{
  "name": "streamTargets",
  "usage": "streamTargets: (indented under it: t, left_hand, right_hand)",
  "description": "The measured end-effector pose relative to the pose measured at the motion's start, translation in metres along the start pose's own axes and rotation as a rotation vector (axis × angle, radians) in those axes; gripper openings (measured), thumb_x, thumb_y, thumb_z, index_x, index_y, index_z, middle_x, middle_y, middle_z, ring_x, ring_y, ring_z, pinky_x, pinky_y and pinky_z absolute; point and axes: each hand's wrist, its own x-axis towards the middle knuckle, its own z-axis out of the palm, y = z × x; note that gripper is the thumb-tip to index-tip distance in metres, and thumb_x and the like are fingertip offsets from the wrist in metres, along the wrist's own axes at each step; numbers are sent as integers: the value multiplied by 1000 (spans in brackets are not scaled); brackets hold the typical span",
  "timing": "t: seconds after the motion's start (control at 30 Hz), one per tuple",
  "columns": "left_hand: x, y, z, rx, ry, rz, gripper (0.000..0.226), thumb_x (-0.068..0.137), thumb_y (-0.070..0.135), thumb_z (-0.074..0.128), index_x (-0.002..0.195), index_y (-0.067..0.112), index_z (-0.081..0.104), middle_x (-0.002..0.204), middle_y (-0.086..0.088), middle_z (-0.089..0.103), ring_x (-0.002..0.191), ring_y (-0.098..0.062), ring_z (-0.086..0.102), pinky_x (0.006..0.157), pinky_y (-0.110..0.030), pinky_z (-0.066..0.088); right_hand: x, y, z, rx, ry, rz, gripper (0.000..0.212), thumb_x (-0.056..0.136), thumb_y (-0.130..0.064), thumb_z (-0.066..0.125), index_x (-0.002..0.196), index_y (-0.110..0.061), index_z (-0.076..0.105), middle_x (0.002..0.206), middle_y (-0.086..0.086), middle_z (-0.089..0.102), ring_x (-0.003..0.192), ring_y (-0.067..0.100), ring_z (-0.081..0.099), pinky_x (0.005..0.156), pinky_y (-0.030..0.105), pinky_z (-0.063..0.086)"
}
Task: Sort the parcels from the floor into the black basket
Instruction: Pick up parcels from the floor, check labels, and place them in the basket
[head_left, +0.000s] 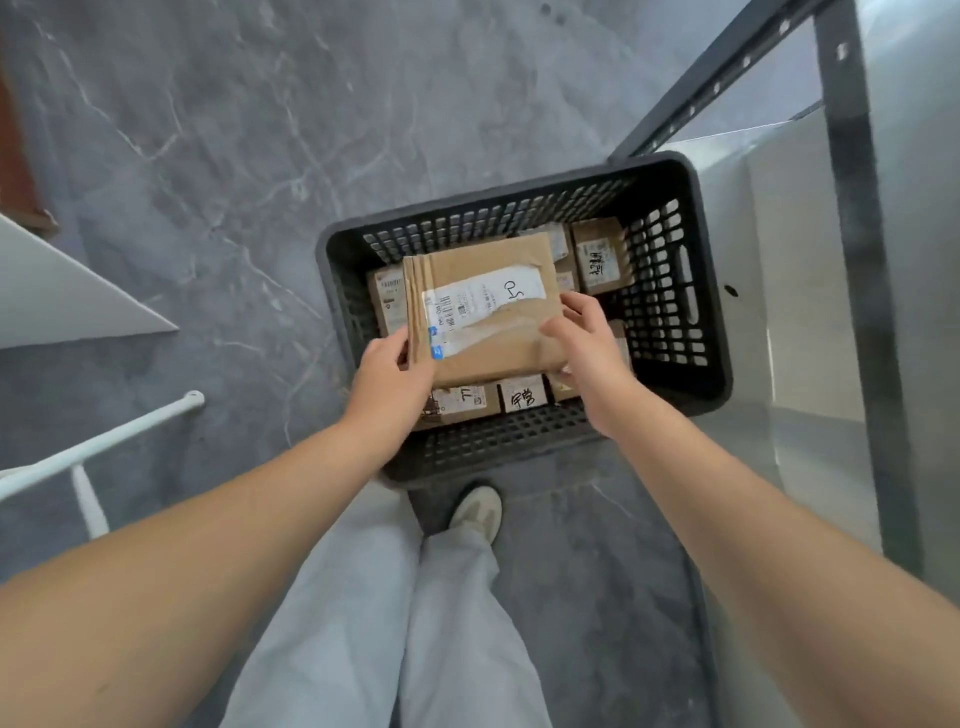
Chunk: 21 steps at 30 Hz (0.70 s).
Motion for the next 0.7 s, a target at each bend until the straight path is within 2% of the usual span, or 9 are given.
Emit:
streamTargets:
  t: [0.07,0.13,0.23,0.37,0.43,0.53,0.7]
  left_hand:
    - [27,-12,3,-4,19,23,50,96,30,52,145,37,42,131,8,47,117,-10,50,97,-28,43]
    - [46,-26,4,63,33,58,64,97,21,53,153,37,26,138,10,40,123,-8,44,98,-24,36]
    - [69,-50,5,199,44,92,77,93,12,53,156,33,14,152,6,28,135,-13,37,110,-28,34]
    - [90,-66,15,268,23,-69,77,93,18,52,157,26,9,160,-3,14,143,-25,28,116,-39,32]
    - [90,-66,22,260,35,-119,77,94,20,51,158,24,8,164,-2,-2,150,-25,12,121,-38,22]
    - [90,-64,33,339,72,-25,71,95,17,52,156,19,16,163,5,-18,150,-16,-15,124,-36,6]
    - [103,-66,36,310,-57,-103,76,95,15,50,158,21,8,164,2,-15,151,-18,-12,124,-39,6]
  right_hand:
    - [33,13,10,14,-21,-11,45,94,-10,51,133,-29,46,129,-11,53,117,15,52,94,40,48]
    - [62,24,22,17,-33,-12,47,92,-8,53,132,-30,48,132,-9,55,117,18,54,96,48,50]
    - [98,38,43,22,-64,-26,51,90,-1,57,132,-29,49,135,-8,56,120,21,55,93,48,54]
    - [125,55,72,-10,-103,-85,55,89,6,56,132,-27,49,132,-6,56,123,17,54,91,38,55]
    - [132,62,81,-8,-99,-87,57,90,6,55,137,-26,48,136,-3,55,123,17,54,91,35,55]
    - [137,69,85,-48,-95,-94,60,89,5,56,140,-25,47,136,-2,56,123,18,55,84,29,55]
    - [134,67,93,-241,-45,-143,60,95,2,51,146,-25,38,133,-1,52,114,12,54,68,9,49]
